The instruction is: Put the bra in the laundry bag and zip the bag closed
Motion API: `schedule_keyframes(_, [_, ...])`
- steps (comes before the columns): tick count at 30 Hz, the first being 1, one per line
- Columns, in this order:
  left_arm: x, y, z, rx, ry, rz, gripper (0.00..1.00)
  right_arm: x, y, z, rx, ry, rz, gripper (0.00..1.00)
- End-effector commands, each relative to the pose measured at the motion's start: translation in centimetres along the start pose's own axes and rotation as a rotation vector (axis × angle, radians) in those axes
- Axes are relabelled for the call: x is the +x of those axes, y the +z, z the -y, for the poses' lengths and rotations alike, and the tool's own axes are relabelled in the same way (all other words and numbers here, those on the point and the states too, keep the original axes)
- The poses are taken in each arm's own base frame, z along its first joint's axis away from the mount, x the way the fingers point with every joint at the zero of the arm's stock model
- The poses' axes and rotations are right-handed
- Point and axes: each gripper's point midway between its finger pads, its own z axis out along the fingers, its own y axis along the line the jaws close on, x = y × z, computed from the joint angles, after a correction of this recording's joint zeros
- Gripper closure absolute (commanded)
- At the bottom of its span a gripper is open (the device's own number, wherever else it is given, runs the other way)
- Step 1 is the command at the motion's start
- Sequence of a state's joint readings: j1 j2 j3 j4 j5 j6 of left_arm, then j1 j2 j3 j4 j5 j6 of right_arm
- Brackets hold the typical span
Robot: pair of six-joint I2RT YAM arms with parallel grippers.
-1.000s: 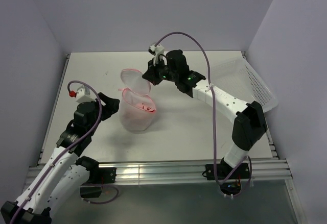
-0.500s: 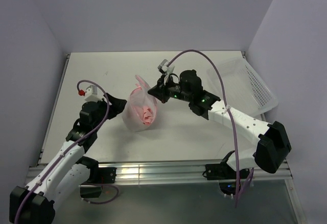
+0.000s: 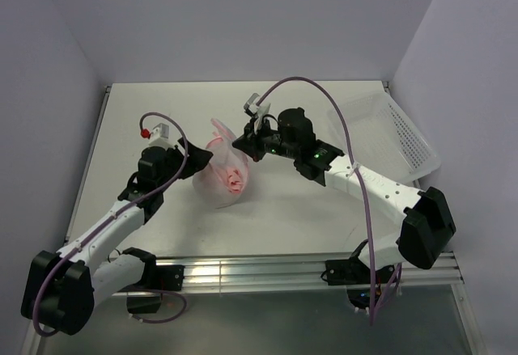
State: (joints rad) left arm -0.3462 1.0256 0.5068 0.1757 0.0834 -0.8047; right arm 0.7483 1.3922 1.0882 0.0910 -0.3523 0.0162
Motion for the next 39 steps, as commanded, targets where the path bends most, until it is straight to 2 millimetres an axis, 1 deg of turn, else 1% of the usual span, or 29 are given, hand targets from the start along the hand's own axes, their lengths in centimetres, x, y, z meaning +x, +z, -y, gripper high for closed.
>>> schedule_keyframes(1, [-3.2,-0.1,3.1,0.092,0.049,0.085,0.26,-2.6,0.0,0.0,0.013,-0.061,0.048,1.00])
schedule_keyframes(3, [-3.8,-0.4,3.6,0.097,0.052,0.101,0.25,-2.6,-0.1,0.2,0.019,-0.062,0.044,1.00])
schedule_keyframes(5, [-4.0,-0.1,3.5,0.075,0.064,0.091,0.29,-2.6,-0.1,0.2,0.019,-0.060,0.047,1.00])
schedule_keyframes(6, [-4.0,0.2,3.2,0.053,0.073,0.078,0.39,-2.7,-0.1,0.2,0.022,-0.059,0.051,1.00])
schedule_keyframes(8, [-3.5,0.8,2.5,0.019,0.080,0.048,0.47,-2.9,-0.1,0.3,0.031,-0.060,0.057,1.00])
schedule_keyframes(9, [-3.2,0.9,2.3,0.019,0.078,0.038,0.55,-2.8,0.0,0.4,0.033,-0.062,0.055,1.00])
schedule_keyframes(14, [-2.1,1.3,1.5,0.004,0.081,0.002,0.73,-3.7,0.4,0.6,0.038,-0.072,0.062,1.00])
schedule_keyframes(16, [-1.9,1.5,1.3,-0.004,0.082,-0.009,0.71,-4.3,0.6,0.6,0.036,-0.077,0.069,1.00])
schedule_keyframes(17, [-1.8,1.6,1.2,-0.008,0.081,-0.014,0.64,-4.3,0.6,0.7,0.036,-0.076,0.065,1.00])
schedule_keyframes(19, [-1.8,1.7,1.2,-0.006,0.083,-0.014,0.62,-4.8,0.7,0.6,0.033,-0.082,0.069,1.00])
schedule_keyframes(20, [-2.0,1.7,1.2,-0.010,0.084,-0.010,0.79,-5.1,0.7,0.6,0.031,-0.088,0.076,1.00])
schedule_keyframes(21, [-2.0,1.8,1.2,-0.013,0.084,-0.008,0.91,-5.4,0.9,0.6,0.030,-0.091,0.082,1.00])
schedule_keyframes(22, [-2.0,1.7,1.2,-0.013,0.083,-0.007,1.00,-5.6,1.0,0.7,0.032,-0.096,0.082,1.00])
schedule_keyframes(24, [-1.9,1.2,0.9,-0.020,0.072,0.005,1.00,-6.4,1.8,0.9,0.033,-0.108,0.086,1.00])
schedule_keyframes(25, [-2.0,0.8,0.8,-0.020,0.066,0.018,1.00,-6.5,2.0,1.1,0.032,-0.108,0.077,1.00])
schedule_keyframes(26, [-1.8,0.5,0.7,-0.022,0.036,0.025,1.00,-6.1,3.0,1.1,0.016,-0.109,0.062,1.00])
schedule_keyframes(27, [-2.5,-0.5,1.2,-0.005,0.016,0.072,1.00,-7.8,3.4,0.9,0.005,-0.119,0.092,1.00])
schedule_keyframes(28, [-1.2,-1.0,-0.1,-0.022,-0.010,0.067,1.00,-8.3,3.8,0.8,-0.006,-0.117,0.094,1.00])
schedule_keyframes(29, [-0.7,-1.4,0.0,-0.006,-0.034,0.077,1.00,-8.8,4.4,0.8,-0.019,-0.114,0.098,1.00])
schedule_keyframes(30, [-1.1,-2.4,0.6,0.020,-0.091,0.122,1.00,-10.8,5.5,0.3,-0.054,-0.124,0.131,1.00])
schedule_keyframes(31, [0.5,-2.7,-0.7,0.001,-0.121,0.112,1.00,-10.5,6.1,0.0,-0.076,-0.113,0.103,1.00])
schedule_keyframes(32, [1.4,-3.0,-0.1,0.030,-0.145,0.110,1.00,-10.1,7.2,-0.2,-0.095,-0.111,0.081,1.00])
schedule_keyframes(33, [1.6,-3.6,0.7,0.069,-0.202,0.127,1.00,-12.2,7.2,-0.9,-0.118,-0.133,0.110,1.00])
schedule_keyframes(34, [2.4,-3.7,-0.5,0.035,-0.224,0.155,1.00,-11.5,7.3,-2.2,-0.153,-0.133,0.069,1.00])
schedule_keyframes(35, [3.4,-4.0,0.3,0.050,-0.248,0.143,1.00,-11.5,7.1,-2.6,-0.162,-0.158,0.060,1.00])
schedule_keyframes(36, [3.4,-4.3,0.3,0.052,-0.258,0.165,1.00,-10.0,6.9,-2.8,-0.162,-0.153,0.023,1.00])
schedule_keyframes(37, [3.0,-4.4,0.1,0.038,-0.269,0.200,1.00,-9.3,6.5,-3.0,-0.151,-0.149,0.019,1.00])
schedule_keyframes(38, [2.9,-4.5,0.2,0.044,-0.275,0.209,1.00,-10.3,4.3,-3.7,-0.146,-0.157,0.057,1.00])
schedule_keyframes(39, [2.5,-4.5,0.4,0.046,-0.287,0.223,1.00,-5.9,3.9,-3.4,-0.134,-0.123,-0.010,1.00])
